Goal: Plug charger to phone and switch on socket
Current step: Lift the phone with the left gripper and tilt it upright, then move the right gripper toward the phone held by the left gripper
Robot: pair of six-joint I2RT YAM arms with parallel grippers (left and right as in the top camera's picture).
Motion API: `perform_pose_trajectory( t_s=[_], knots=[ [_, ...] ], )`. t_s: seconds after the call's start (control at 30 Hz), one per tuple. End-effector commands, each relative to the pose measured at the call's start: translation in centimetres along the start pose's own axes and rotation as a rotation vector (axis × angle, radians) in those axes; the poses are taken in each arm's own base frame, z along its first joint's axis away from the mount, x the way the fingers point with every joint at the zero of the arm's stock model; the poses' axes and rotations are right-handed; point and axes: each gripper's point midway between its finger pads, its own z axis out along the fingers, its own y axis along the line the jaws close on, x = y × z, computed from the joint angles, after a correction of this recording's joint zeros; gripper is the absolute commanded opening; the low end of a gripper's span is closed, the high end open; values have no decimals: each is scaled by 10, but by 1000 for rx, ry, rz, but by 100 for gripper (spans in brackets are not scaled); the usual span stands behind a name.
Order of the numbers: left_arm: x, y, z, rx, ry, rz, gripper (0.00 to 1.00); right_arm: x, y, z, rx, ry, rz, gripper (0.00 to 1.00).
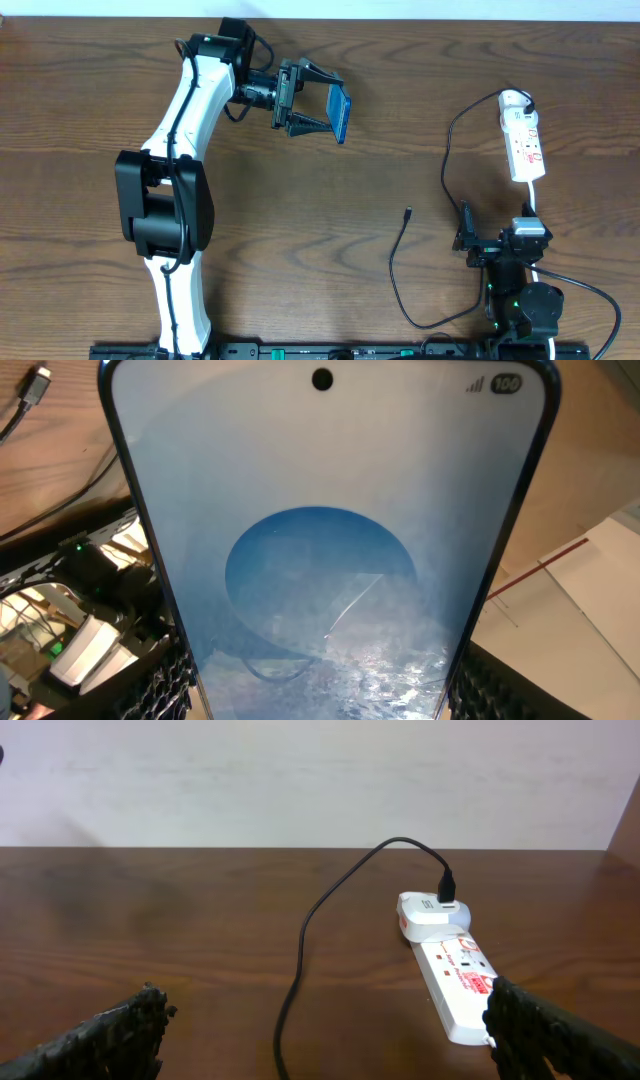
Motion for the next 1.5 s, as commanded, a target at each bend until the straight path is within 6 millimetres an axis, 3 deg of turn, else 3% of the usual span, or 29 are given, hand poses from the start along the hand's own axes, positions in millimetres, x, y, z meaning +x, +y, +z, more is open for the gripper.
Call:
perform_pose_trajectory(
  t_s=[0.0,0.13,0.3,0.5,0.57,0.9,1.0,1.13,1.33,1.47],
  knots=[
    [18,-14,-3,43,36,26,68,-7,7,0,-38,-29,53,99],
    [18,-14,-3,43,36,26,68,-14,57,-10,-338,-8,292,99],
    [18,-14,-3,43,36,26,68,-38,78,-22,-499,-24,544,99],
    [18,-14,-3,43,36,26,68,-81,94,-43,-646,-163,472,99],
    [18,-14,-3,43,36,26,68,-86,94,-44,-639,-158,444,99],
    [18,-14,-3,43,36,26,68,-88,78,-14,-445,269,295,99],
    [18,-14,-3,43,36,26,68,-95,95,-5,-552,356,330,99],
    [18,-14,-3,43,36,26,68,-118,143,-19,-951,408,441,99],
    [18,-14,-3,43,36,27,68,-126,149,-7,-1007,442,543,99],
    [18,-14,-3,43,36,27,68,-126,146,4,-920,481,568,99]
  ],
)
